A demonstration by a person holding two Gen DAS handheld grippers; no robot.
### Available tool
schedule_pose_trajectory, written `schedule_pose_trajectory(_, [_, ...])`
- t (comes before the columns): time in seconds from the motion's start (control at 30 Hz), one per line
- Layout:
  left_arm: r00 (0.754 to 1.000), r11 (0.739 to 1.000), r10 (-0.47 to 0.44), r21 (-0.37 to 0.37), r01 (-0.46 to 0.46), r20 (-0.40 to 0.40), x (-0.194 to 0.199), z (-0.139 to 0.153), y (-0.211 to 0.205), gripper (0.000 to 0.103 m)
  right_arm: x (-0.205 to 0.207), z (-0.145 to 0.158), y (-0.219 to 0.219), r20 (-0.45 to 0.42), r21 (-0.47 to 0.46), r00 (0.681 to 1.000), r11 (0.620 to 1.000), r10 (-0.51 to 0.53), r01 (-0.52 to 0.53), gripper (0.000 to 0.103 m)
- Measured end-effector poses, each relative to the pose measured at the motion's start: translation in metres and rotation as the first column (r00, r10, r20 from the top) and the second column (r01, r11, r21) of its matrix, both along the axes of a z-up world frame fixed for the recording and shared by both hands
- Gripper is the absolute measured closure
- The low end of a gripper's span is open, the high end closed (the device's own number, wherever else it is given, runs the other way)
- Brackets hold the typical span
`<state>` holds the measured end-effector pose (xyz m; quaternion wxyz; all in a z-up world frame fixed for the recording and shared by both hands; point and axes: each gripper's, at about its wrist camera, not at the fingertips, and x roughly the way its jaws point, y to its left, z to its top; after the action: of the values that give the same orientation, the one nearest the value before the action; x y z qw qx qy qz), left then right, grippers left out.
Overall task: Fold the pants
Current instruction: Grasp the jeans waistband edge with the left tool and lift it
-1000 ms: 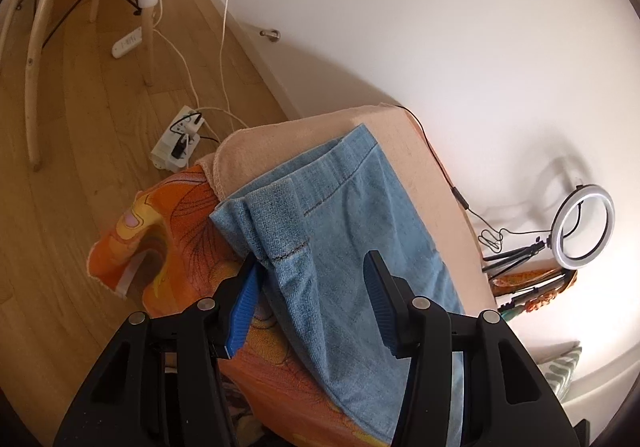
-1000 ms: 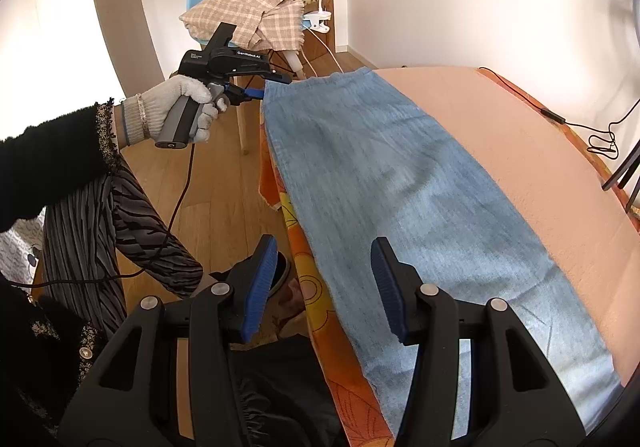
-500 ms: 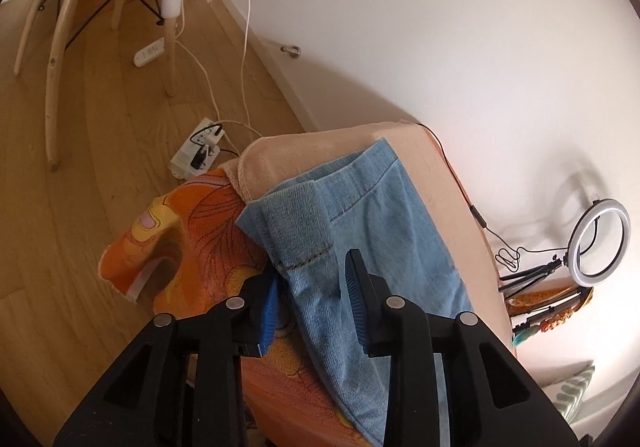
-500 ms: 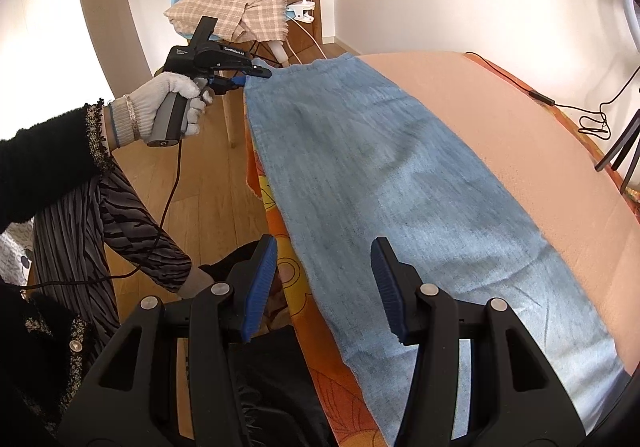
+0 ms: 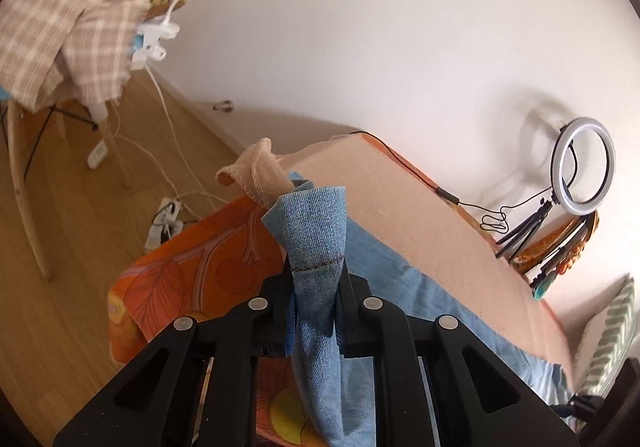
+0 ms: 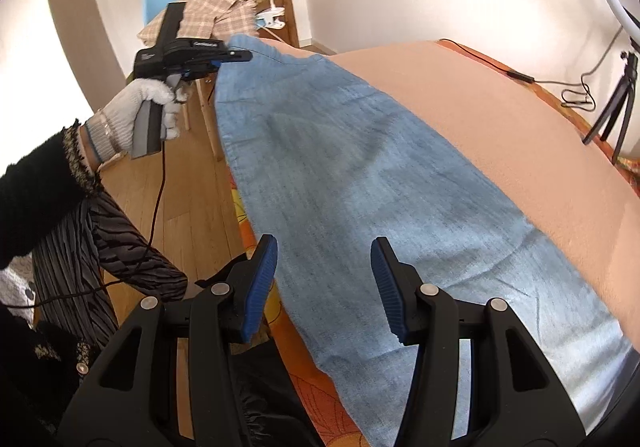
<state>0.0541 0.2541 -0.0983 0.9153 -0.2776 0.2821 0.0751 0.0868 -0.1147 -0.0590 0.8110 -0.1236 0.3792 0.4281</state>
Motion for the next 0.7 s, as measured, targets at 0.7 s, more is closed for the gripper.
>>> schedule_pose_trajectory(0.7, [0.992,0.995,0.037,0.098,-0.025,-0.122,-0.03,-0.029,-0.003,0.086,0.022,-0.011,-0.001,-0.079,0.037,0.996,0.999,-0.036,0.039,0.052])
